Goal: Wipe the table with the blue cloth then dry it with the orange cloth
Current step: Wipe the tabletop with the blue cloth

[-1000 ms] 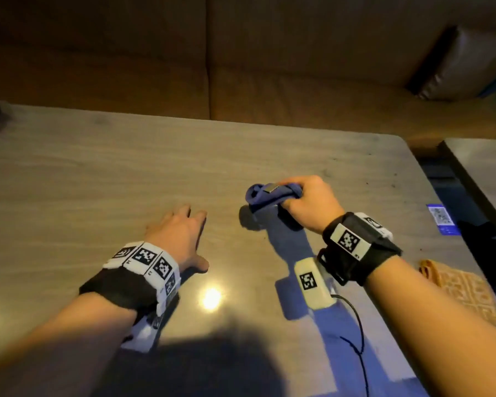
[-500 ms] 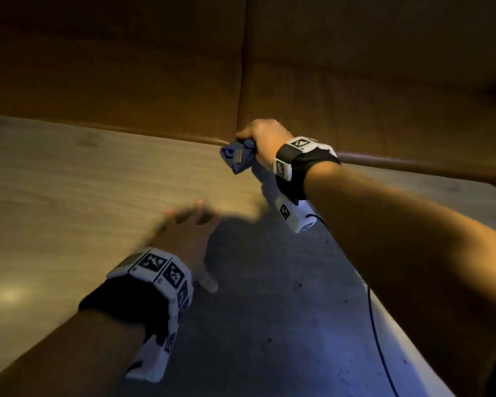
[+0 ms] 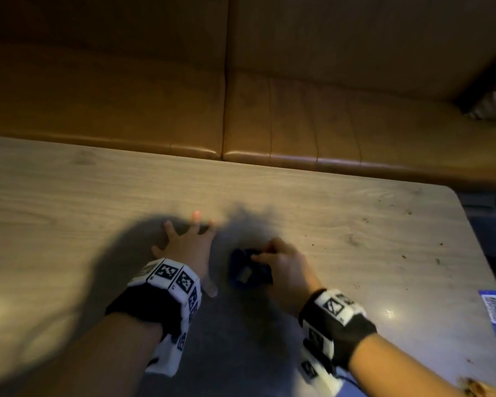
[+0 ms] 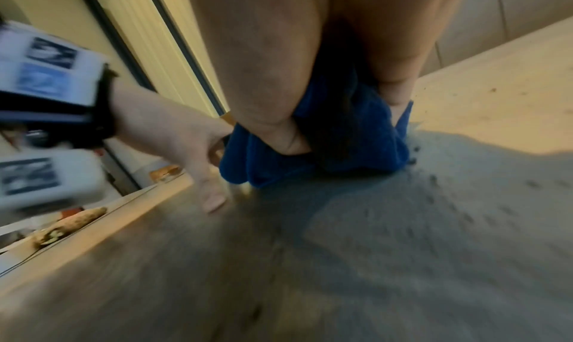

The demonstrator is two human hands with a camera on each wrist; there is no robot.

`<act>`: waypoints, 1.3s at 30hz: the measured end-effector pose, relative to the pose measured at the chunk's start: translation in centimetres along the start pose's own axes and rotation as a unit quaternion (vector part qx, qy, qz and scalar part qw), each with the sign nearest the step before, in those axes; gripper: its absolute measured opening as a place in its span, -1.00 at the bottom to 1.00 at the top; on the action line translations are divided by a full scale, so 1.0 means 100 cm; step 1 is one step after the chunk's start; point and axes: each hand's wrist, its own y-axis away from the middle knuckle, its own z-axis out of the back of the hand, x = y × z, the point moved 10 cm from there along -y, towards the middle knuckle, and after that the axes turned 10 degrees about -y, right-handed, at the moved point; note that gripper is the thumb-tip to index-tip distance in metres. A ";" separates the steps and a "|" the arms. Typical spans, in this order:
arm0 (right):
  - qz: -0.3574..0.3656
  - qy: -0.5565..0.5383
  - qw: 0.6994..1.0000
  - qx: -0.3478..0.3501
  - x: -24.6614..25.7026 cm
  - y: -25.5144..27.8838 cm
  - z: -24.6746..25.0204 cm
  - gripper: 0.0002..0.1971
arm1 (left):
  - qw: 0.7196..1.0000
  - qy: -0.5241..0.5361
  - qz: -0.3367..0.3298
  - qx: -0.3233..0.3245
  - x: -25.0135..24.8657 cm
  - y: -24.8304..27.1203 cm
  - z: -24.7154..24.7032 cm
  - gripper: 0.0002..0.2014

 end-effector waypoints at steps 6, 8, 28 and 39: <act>-0.037 -0.156 0.987 0.005 -0.004 -0.004 0.038 -0.70 | 1.000 0.010 -0.003 0.003 0.002 -0.001 -0.002 0.34; -0.027 -0.156 0.978 -0.134 -0.010 -0.038 0.094 -0.68 | 1.000 0.005 0.001 0.008 0.003 -0.004 -0.004 0.37; -0.082 -0.044 0.995 -0.036 -0.005 0.052 -0.023 -0.64 | 0.983 0.045 -0.023 -0.179 0.015 0.041 -0.030 -0.04; -0.080 -0.047 0.995 -0.033 0.038 0.193 -0.106 -0.55 | 0.990 -0.019 -0.092 -0.101 -0.004 0.185 -0.192 0.36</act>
